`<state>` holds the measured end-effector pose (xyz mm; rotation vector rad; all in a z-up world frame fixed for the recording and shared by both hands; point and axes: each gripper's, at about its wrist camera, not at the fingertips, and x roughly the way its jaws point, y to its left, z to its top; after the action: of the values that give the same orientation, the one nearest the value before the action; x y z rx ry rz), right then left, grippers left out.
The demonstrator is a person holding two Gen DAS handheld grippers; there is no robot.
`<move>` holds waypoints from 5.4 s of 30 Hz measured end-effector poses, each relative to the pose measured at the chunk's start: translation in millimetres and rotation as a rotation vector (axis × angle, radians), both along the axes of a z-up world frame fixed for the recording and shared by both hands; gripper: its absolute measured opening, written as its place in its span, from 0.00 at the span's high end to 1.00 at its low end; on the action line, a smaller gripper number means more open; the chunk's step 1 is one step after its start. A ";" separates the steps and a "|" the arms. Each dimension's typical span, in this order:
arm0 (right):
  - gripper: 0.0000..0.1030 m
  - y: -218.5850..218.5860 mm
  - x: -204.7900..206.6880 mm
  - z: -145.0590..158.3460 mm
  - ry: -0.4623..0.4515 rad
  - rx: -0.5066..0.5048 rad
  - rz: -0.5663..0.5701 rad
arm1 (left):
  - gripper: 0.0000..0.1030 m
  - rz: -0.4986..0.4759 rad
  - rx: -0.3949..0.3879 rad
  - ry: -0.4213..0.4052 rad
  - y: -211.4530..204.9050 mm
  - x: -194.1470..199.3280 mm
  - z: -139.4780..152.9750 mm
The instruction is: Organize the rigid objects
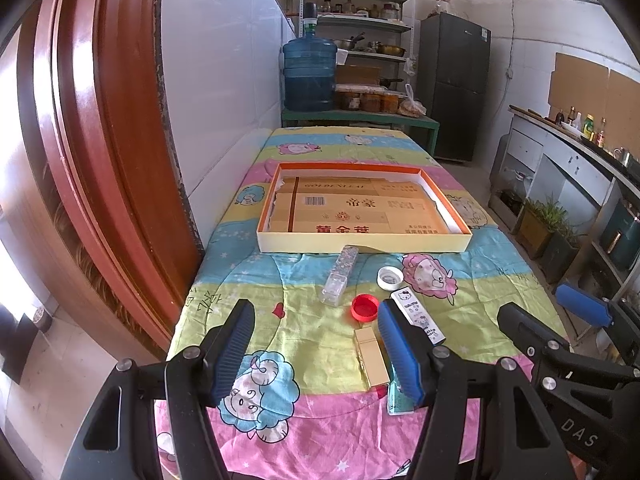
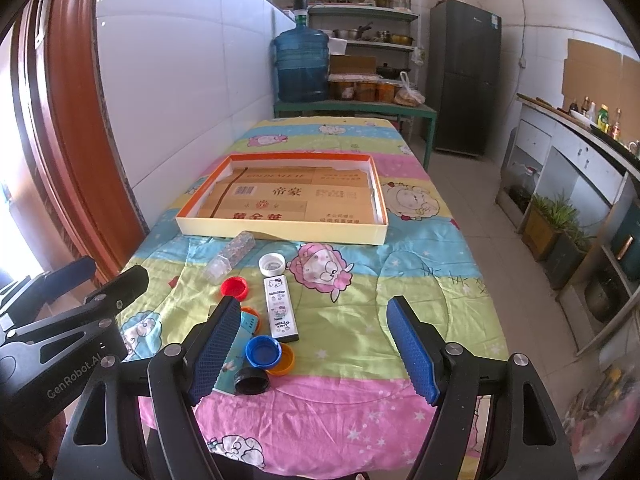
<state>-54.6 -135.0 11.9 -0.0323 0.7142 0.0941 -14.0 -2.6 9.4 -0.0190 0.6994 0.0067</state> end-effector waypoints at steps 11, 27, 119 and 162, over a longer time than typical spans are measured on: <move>0.25 -0.4 0.3 -0.1 0.002 0.003 0.002 | 0.38 0.002 -0.004 -0.003 0.8 1.1 -0.1; 0.25 0.6 5.1 -3.0 0.009 0.010 0.007 | 0.38 0.003 -0.003 -0.001 0.3 1.3 -1.0; 0.70 -7.4 -5.1 -92.0 0.111 0.200 0.174 | 0.82 -0.078 -0.102 0.188 -18.0 31.1 -98.2; 0.70 2.2 93.6 -10.4 -0.030 0.146 0.177 | 0.82 -0.036 -0.025 -0.015 8.2 96.7 -4.6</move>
<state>39.0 -132.8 1.5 0.0425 0.6724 0.3144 82.8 5.6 4.8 -0.0307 0.6851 -0.0370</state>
